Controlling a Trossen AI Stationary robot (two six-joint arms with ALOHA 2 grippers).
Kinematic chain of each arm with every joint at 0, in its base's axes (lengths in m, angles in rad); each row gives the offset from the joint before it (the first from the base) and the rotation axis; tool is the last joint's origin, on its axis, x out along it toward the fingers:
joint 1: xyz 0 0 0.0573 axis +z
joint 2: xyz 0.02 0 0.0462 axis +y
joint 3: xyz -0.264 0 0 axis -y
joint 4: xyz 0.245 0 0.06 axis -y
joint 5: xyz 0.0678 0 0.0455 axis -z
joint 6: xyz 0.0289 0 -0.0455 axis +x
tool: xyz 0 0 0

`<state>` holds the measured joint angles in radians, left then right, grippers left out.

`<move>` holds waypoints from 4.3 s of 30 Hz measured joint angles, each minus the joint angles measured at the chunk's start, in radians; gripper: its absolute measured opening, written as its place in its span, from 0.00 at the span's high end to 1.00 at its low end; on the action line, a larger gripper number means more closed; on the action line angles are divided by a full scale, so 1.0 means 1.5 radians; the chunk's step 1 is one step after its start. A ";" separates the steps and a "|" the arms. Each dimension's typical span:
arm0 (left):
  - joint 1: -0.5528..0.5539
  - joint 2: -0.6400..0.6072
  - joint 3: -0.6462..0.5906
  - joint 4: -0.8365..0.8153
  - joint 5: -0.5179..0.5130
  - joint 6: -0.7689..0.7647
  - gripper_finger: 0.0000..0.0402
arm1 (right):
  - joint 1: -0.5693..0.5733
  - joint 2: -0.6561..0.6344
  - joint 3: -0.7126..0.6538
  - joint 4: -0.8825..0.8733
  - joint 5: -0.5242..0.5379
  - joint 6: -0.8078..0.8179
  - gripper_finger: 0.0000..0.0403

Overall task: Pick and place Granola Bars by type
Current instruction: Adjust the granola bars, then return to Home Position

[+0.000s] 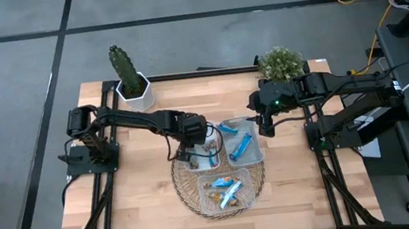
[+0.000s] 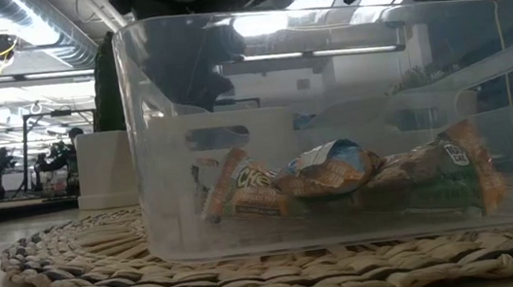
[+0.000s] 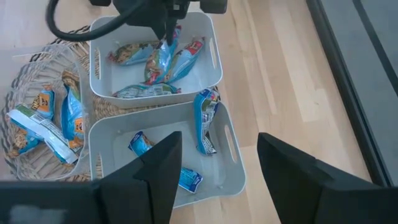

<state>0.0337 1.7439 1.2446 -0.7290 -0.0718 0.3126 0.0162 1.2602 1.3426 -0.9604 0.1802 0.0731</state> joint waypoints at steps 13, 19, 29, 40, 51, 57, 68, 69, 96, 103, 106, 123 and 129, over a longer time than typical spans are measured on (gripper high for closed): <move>0.011 0.000 0.000 -0.004 0.042 -0.039 0.72 | 0.000 0.000 -0.007 0.007 -0.014 0.000 0.48; 0.011 -0.020 0.003 -0.009 0.032 -0.067 0.53 | -0.014 0.000 -0.090 0.085 -0.040 -0.001 0.48; 0.009 -0.087 0.119 -0.017 -0.099 -0.077 0.44 | -0.067 0.015 -0.279 0.366 -0.128 -0.004 0.40; 0.009 -0.139 0.237 0.004 -0.219 -0.044 0.45 | -0.104 0.161 -0.297 0.410 -0.135 -0.054 0.32; 0.009 -0.146 0.240 0.000 -0.239 -0.043 0.46 | -0.114 0.202 -0.296 0.458 -0.139 -0.053 0.42; 0.010 -0.146 0.240 0.000 -0.256 -0.039 0.46 | -0.114 0.202 -0.296 0.459 -0.157 -0.052 0.64; 0.010 -0.146 0.240 -0.001 -0.271 -0.026 0.46 | -0.114 0.202 -0.296 0.453 -0.226 -0.034 0.97; 0.010 -0.146 0.240 -0.001 -0.270 -0.026 0.46 | -0.114 0.202 -0.296 0.448 -0.226 -0.032 0.97; 0.010 -0.144 0.232 -0.023 -0.249 -0.040 0.48 | -0.095 0.144 -0.246 0.216 -0.144 0.012 0.99; 0.010 -0.144 0.232 -0.022 -0.249 -0.044 0.48 | -0.096 0.144 -0.246 0.207 -0.204 0.040 0.91; 0.010 -0.144 0.232 -0.022 -0.248 -0.045 0.48 | -0.096 0.144 -0.246 0.204 -0.209 0.043 0.82; -0.023 -0.275 0.250 -0.021 -0.248 -0.071 0.49 | -0.081 -0.051 -0.247 0.211 -0.053 0.085 0.54; -0.023 -0.378 0.251 -0.021 -0.267 -0.121 0.50 | -0.075 -0.235 -0.247 0.230 0.088 0.038 0.58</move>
<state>-0.0002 1.1776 1.6215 -0.7604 -0.4717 0.1306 -0.0963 0.9079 0.9722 -0.6159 0.3118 0.1297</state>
